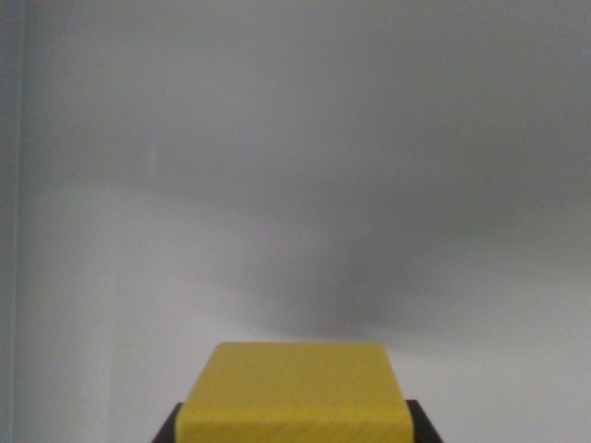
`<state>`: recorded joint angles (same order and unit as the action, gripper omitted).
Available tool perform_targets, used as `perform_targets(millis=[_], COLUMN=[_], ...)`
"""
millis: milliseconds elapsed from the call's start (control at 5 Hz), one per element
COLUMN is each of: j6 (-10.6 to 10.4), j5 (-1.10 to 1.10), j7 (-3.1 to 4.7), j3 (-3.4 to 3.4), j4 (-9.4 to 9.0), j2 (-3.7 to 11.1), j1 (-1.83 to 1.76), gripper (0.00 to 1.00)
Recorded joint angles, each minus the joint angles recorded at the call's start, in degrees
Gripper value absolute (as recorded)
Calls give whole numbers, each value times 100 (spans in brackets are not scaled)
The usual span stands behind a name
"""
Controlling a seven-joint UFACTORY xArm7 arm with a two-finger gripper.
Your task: Pick yellow cube
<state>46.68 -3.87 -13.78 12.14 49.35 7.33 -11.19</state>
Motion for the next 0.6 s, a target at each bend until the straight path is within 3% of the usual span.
perform_targets(millis=[200, 400, 600], j6=[0, 240, 240], j5=[0, -15, -15], j7=[0, 1, 1], j3=[0, -3, -3], j4=[0, 136, 136], j2=[0, -106, -106], j1=[0, 6, 6], gripper=[100, 100, 100])
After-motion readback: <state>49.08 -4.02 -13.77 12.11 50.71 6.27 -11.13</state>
